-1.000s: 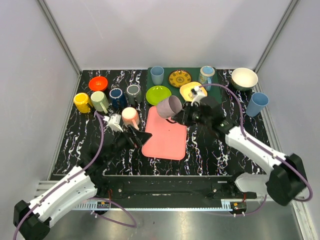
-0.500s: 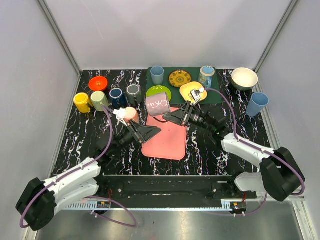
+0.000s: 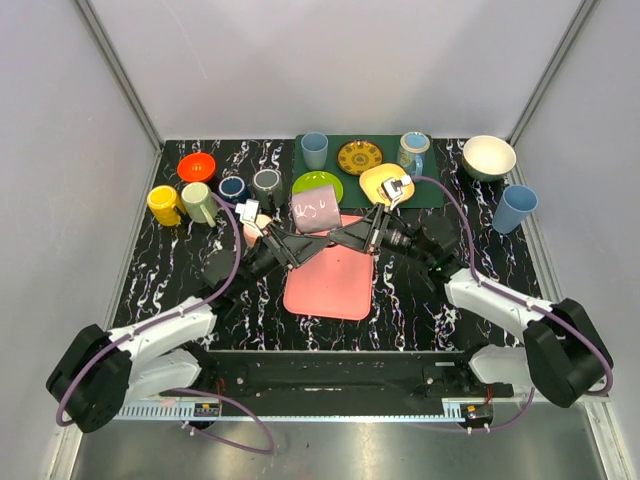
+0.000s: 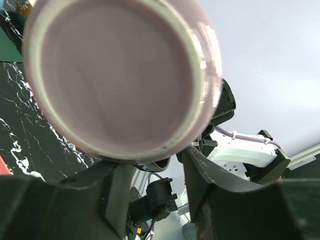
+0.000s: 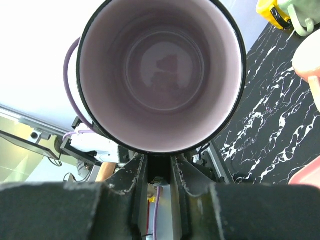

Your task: Turn the mug right side up

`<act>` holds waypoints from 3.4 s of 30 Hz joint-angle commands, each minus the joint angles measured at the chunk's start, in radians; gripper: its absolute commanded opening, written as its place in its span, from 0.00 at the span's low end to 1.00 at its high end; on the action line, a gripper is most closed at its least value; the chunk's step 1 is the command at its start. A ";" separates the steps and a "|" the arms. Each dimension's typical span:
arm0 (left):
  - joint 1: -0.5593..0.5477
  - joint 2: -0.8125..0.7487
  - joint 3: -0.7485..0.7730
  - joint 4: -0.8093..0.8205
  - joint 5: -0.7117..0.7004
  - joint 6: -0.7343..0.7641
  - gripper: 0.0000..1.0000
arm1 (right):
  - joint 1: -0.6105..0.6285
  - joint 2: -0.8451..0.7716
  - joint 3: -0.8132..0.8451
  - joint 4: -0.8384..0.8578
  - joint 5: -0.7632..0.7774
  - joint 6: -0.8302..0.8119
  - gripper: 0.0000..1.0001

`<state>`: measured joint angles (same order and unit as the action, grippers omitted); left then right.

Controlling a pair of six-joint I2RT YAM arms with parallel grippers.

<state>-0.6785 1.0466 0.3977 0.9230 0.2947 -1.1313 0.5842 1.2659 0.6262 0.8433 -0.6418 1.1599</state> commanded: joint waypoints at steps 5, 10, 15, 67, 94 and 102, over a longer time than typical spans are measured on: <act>0.048 0.036 0.060 0.238 0.024 -0.074 0.32 | 0.006 -0.089 -0.017 0.100 -0.073 -0.026 0.00; 0.102 0.055 0.035 0.332 0.043 -0.142 0.29 | 0.006 -0.088 -0.034 0.114 -0.102 -0.028 0.00; 0.112 0.067 0.043 0.344 0.038 -0.171 0.67 | 0.006 -0.089 -0.043 0.100 -0.107 -0.045 0.00; 0.436 -0.216 0.414 -1.557 -0.697 0.602 0.00 | 0.054 -0.306 0.181 -1.103 0.435 -0.684 0.58; 0.508 0.377 0.414 -1.262 -0.638 0.519 0.29 | 0.054 -0.329 0.150 -1.138 0.453 -0.689 0.57; 0.508 0.150 0.421 -1.467 -0.694 0.487 0.88 | 0.055 -0.324 0.167 -1.162 0.468 -0.703 0.57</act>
<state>-0.1757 1.3655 0.7898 -0.4480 -0.3515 -0.6159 0.6342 0.9367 0.7773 -0.3096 -0.2131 0.4767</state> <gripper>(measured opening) 0.711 0.578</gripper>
